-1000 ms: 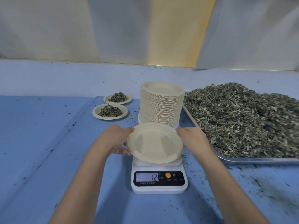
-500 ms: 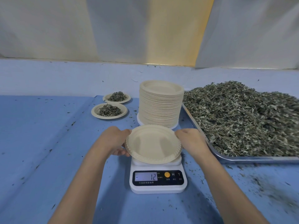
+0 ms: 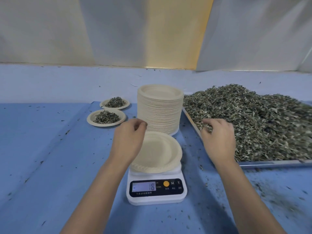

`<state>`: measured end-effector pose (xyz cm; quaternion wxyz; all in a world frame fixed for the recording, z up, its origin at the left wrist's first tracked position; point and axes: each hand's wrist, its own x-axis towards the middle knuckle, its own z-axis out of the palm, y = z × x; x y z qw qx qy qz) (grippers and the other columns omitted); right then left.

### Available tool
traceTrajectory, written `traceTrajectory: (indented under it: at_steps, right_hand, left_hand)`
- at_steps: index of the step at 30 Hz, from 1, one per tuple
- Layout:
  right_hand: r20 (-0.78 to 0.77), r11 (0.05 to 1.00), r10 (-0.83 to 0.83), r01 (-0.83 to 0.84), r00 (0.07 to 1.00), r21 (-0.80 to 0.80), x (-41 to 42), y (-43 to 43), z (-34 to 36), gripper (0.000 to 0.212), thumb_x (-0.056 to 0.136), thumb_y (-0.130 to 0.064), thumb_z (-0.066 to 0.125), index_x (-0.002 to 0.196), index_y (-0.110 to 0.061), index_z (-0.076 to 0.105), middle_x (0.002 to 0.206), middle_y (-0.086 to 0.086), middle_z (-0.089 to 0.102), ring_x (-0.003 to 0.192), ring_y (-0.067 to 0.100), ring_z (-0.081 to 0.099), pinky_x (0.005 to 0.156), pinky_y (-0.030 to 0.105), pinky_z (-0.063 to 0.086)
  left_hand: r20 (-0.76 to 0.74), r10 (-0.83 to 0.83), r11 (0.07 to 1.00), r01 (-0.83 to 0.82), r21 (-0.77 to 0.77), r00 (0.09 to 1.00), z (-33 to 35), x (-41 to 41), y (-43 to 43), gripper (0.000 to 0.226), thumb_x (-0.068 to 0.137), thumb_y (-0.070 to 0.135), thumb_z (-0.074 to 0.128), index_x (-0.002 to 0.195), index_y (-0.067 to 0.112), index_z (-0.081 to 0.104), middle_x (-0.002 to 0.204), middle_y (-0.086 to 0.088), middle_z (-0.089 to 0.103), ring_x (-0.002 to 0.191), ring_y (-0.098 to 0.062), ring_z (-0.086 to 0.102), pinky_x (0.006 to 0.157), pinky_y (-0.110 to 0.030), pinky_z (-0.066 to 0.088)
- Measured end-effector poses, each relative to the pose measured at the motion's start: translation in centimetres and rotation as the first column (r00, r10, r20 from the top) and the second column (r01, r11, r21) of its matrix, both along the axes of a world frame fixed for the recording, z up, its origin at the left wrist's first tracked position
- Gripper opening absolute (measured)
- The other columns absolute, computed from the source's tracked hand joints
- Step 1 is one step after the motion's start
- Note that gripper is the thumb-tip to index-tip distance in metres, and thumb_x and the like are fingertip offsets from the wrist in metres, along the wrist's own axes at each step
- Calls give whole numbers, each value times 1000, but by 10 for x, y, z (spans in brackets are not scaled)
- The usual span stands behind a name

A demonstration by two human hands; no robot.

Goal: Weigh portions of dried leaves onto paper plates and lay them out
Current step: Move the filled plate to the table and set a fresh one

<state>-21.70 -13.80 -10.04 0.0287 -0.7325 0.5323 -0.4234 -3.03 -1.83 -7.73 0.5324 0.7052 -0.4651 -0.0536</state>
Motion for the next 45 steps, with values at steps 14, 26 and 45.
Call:
traceTrajectory:
  at_steps: [14, 26, 45]
  right_hand:
    - [-265, 795, 291, -78, 919, 602, -53, -41, -17, 54, 98, -31, 47, 147, -39, 25, 161, 5, 2, 146, 34, 5, 115, 45, 13]
    - [-199, 891, 37, 58, 979, 449, -49, -38, -21, 35, 97, -13, 51, 131, -20, 50, 131, 15, 41, 115, 40, 46, 96, 40, 42]
    - [994, 702, -109, -707, 17, 89, -27, -20, 25, 19, 97, -4, 49, 100, -20, 59, 89, 7, 71, 83, 22, 67, 81, 45, 54]
  left_hand:
    - [-528, -360, 933, 290, -213, 769, 25, -83, -37, 27, 94, 15, 49, 77, 17, 69, 75, 5, 73, 63, -5, 66, 66, -20, 49]
    - [-726, -296, 940, 326, -104, 621, 5, -108, -55, 22, 93, 10, 50, 80, 10, 67, 79, -3, 71, 67, -13, 64, 63, -21, 51]
    - [-937, -276, 945, 235, -225, 213, -5, -120, -81, 18, 97, 12, 42, 89, 6, 57, 89, -7, 61, 86, -19, 60, 78, -28, 49]
